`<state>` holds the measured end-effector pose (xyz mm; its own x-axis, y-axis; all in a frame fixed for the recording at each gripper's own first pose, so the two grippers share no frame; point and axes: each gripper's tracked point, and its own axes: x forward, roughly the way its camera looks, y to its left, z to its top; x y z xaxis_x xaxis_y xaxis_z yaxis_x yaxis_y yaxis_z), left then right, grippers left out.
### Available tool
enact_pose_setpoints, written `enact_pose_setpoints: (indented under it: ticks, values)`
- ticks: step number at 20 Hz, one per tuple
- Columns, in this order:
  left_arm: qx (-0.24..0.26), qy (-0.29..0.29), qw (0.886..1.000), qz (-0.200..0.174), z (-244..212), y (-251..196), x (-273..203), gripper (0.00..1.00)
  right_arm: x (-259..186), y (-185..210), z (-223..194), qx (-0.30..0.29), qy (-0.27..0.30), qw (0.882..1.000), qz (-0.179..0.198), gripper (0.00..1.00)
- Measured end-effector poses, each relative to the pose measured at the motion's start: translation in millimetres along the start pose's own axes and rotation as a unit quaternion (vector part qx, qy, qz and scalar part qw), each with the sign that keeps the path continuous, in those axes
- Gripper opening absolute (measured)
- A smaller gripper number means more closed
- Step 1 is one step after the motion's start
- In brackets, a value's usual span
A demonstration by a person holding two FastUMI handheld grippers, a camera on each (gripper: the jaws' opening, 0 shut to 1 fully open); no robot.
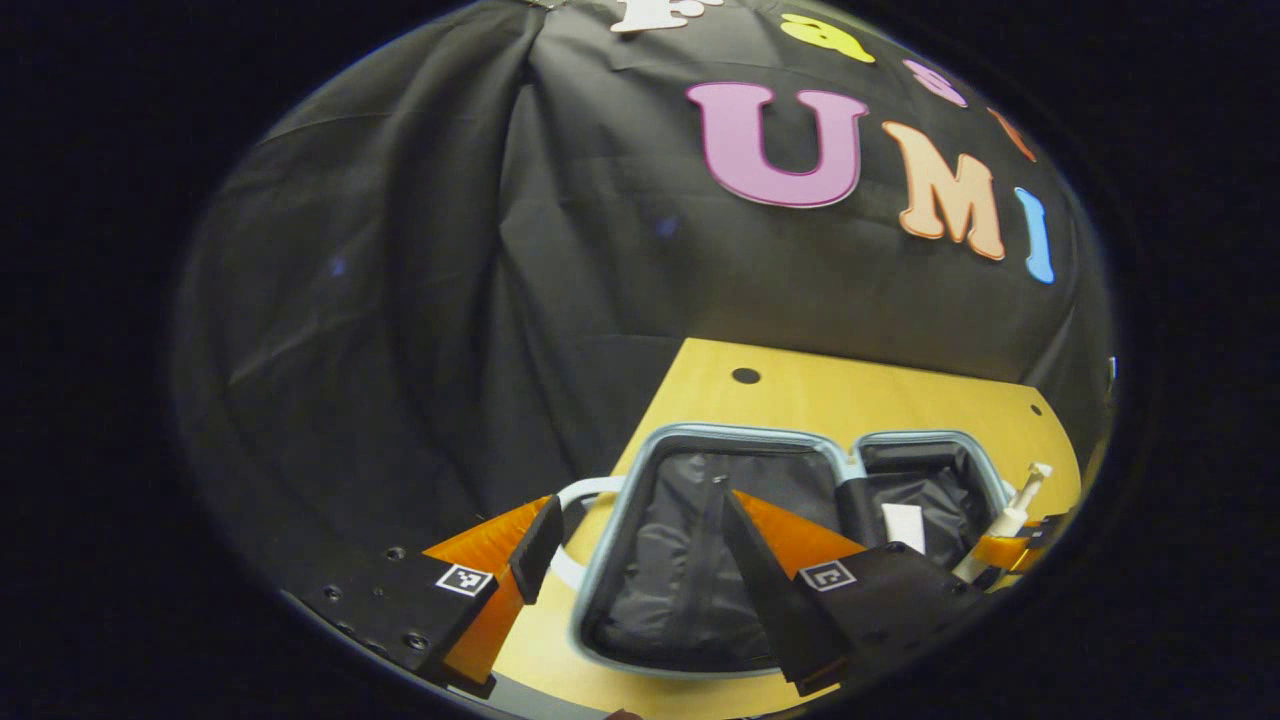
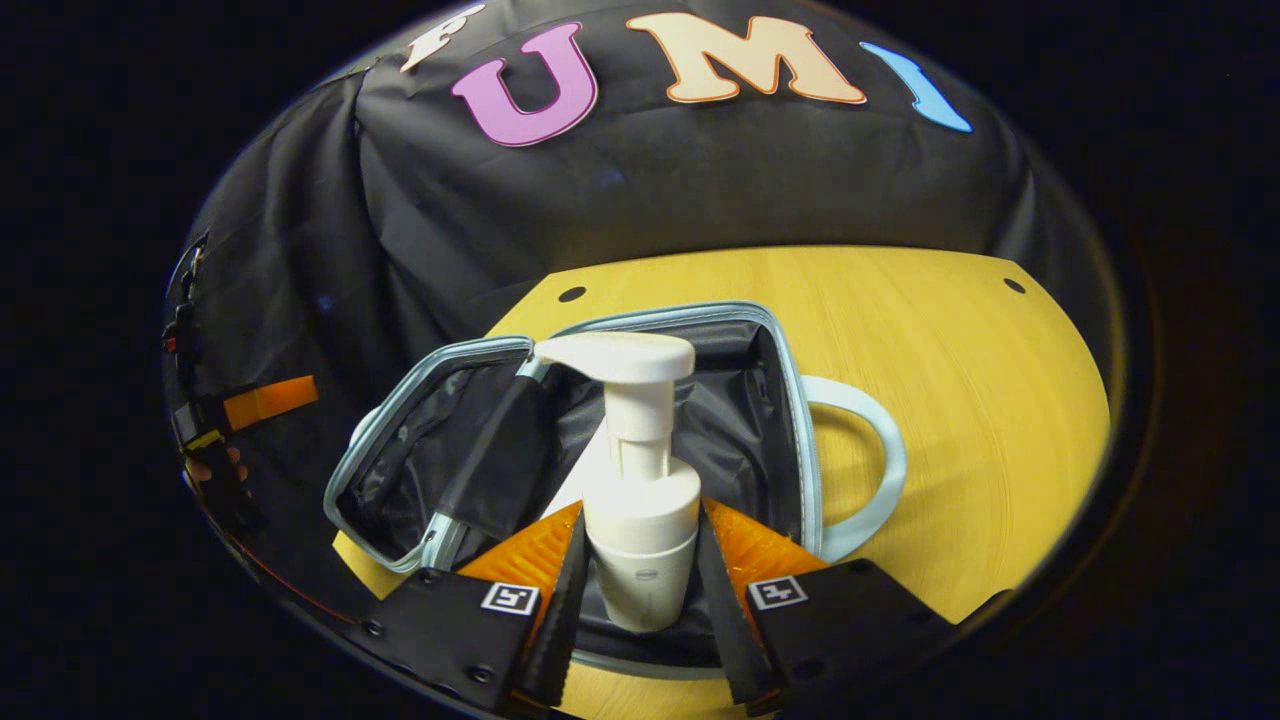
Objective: First open the suitcase, pack the skin care products into it, and then close the suitcase.
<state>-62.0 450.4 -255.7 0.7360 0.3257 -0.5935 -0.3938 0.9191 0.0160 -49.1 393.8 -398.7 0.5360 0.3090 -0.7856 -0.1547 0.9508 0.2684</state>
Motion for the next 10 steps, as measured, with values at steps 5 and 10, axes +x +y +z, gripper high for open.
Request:
enact_pose_setpoints:
  ticks: [5,10]
  values:
    - [-0.009,0.020,1.000,0.023,-12.5,47.0,21.1,0.95,0.2,-0.9,8.4,0.001,-0.020,1.000,-0.019,0.70]
    - [-0.004,0.054,0.998,0.013,-28.0,67.0,53.8,0.95,-18.0,6.1,31.7,-0.011,-0.064,0.997,-0.032,0.94]
